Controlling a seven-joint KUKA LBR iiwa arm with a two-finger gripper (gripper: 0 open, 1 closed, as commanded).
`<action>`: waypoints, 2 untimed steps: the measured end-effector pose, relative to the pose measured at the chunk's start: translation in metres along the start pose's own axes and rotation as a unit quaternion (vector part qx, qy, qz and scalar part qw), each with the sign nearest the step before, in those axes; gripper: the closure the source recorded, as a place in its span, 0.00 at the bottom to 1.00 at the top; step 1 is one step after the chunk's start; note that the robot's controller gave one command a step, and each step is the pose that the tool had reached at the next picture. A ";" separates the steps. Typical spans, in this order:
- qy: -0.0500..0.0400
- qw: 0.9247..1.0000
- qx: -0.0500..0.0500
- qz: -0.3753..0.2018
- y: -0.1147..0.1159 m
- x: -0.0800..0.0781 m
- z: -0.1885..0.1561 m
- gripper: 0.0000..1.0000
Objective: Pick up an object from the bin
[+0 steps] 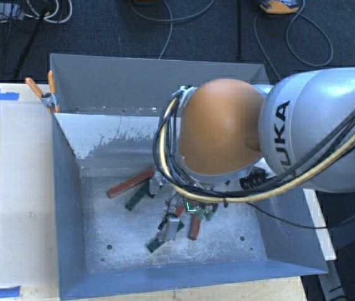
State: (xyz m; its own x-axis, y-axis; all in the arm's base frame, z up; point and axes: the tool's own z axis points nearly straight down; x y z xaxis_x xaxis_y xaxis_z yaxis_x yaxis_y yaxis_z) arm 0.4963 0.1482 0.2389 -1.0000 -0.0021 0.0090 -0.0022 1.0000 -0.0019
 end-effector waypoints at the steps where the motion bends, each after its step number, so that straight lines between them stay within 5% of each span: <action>1: -0.002 0.988 0.000 -0.155 0.063 -0.047 0.123 0.00; 2: -0.006 0.978 0.001 -0.208 -0.004 -0.094 0.169 0.00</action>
Offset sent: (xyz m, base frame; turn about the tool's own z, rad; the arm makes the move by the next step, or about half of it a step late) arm 0.0462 0.0629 -0.1200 -0.3105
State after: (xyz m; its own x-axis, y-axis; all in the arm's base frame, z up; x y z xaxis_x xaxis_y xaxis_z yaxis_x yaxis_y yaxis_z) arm 0.5891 0.1439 0.0686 -0.9129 -0.4081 -0.0022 -0.4081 0.9129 -0.0015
